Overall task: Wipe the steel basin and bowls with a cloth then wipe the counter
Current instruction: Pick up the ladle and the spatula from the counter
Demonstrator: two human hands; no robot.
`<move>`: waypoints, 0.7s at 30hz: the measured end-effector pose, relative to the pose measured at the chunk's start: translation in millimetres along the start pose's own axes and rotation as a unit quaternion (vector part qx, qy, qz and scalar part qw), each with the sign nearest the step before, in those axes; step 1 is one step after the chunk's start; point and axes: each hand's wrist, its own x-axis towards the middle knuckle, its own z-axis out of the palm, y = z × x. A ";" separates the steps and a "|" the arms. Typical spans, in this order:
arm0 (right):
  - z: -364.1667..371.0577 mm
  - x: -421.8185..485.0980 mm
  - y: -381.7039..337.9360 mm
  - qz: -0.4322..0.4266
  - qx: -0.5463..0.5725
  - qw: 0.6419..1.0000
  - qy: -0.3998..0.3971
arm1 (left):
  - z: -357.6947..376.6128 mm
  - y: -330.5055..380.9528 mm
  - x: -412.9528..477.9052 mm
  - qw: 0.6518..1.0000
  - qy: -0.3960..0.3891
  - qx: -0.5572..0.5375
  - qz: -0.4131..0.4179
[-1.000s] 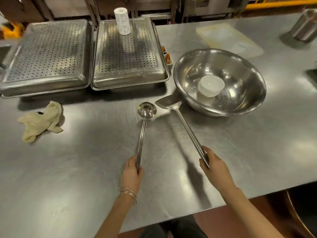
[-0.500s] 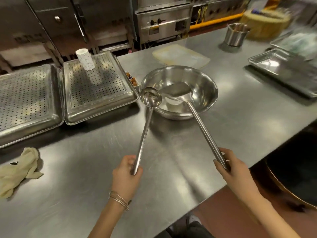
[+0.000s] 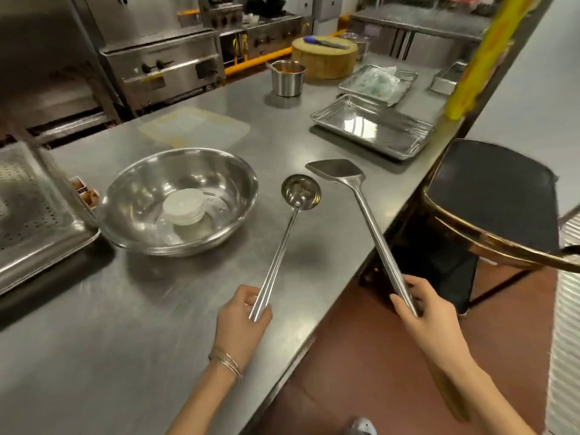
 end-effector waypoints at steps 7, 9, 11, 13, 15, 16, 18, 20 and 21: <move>-107.0 78.7 79.6 0.025 -0.012 0.999 0.028 | 119.0 77.3 39.8 0.999 0.019 -0.031 -0.010; -134.2 101.8 92.6 0.022 -0.013 0.999 0.031 | 144.0 98.9 51.4 0.999 0.032 -0.042 -0.014; -153.8 121.7 105.1 0.024 -0.014 0.999 0.027 | 164.4 116.4 61.8 0.998 0.041 -0.043 -0.020; -164.7 140.0 118.5 0.021 -0.022 0.999 0.021 | 180.7 130.0 73.1 0.998 0.046 -0.045 -0.024; -169.3 160.7 131.9 0.024 -0.030 0.999 0.018 | 195.5 140.6 88.3 0.997 0.050 -0.048 -0.023; -170.3 172.3 137.4 0.024 -0.034 0.999 0.016 | 202.6 145.3 97.1 0.997 0.052 -0.048 -0.022; -170.7 197.7 144.4 0.025 -0.040 0.999 0.003 | 215.4 153.9 115.9 0.997 0.054 -0.043 -0.017; -169.2 228.1 147.5 0.025 -0.033 0.999 -0.012 | 228.5 157.8 139.4 0.998 0.058 -0.034 -0.012; -168.2 245.2 148.3 0.019 -0.034 0.999 -0.015 | 234.9 159.9 153.0 0.998 0.061 -0.034 -0.011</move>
